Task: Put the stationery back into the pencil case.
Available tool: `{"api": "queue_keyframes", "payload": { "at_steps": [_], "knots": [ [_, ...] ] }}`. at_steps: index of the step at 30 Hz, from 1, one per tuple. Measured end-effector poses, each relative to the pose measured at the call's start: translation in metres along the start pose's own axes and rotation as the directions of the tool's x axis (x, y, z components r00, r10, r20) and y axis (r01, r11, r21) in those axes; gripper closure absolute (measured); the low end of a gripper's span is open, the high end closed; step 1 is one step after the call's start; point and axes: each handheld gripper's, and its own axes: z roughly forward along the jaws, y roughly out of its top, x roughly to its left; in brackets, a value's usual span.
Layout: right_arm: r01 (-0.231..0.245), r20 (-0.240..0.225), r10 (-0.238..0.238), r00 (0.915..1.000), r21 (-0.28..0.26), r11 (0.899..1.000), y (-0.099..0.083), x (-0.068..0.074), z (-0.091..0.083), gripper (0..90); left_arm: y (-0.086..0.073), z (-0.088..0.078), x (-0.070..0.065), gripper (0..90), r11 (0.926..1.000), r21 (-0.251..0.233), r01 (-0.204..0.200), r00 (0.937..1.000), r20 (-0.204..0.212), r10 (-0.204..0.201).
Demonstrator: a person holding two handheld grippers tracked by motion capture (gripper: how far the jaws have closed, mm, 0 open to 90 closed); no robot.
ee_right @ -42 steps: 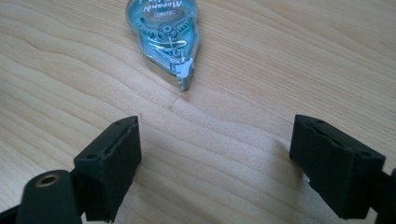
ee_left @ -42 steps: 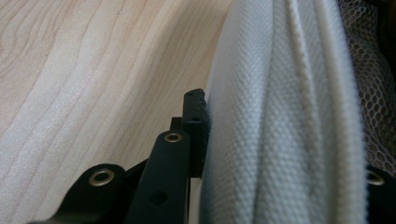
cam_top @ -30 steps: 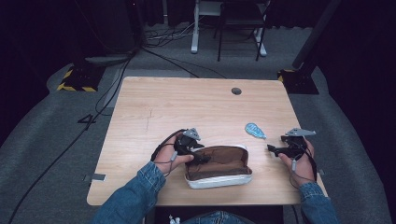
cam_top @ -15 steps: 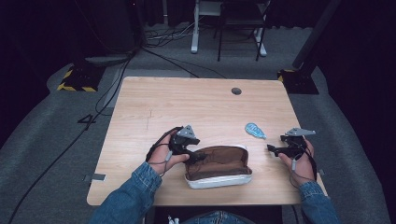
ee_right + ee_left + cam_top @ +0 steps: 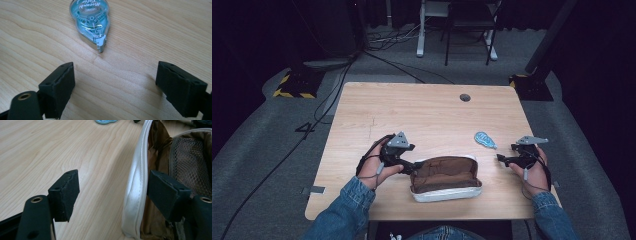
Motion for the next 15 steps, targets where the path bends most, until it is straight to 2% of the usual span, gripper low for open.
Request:
{"api": "queue_keyframes", "payload": {
  "at_steps": [6,11,13,15],
  "knots": [
    [-0.013,0.009,0.013,0.9999,0.005,1.000,0.001,0.001,-0.002,24.5,-0.008,-0.019,0.003,25.5,0.9998,-0.020,0.001,0.9993,-0.038,-0.002],
    [-0.038,-0.004,0.038,0.9993,0.060,0.997,0.009,0.001,-0.004,29.4,-0.016,-0.027,0.005,24.0,0.9998,-0.019,0.007,0.9977,-0.067,-0.009],
    [-0.060,-0.013,0.061,0.9981,0.077,0.995,0.012,0.001,-0.004,29.6,-0.019,-0.030,0.004,23.4,0.9998,-0.019,0.010,0.9971,-0.075,-0.012],
    [-0.062,-0.024,0.064,0.9977,0.087,0.994,0.015,0.001,-0.003,28.8,-0.021,-0.033,0.004,22.1,0.9998,-0.016,0.009,0.9968,-0.079,-0.010]
  ]
}}
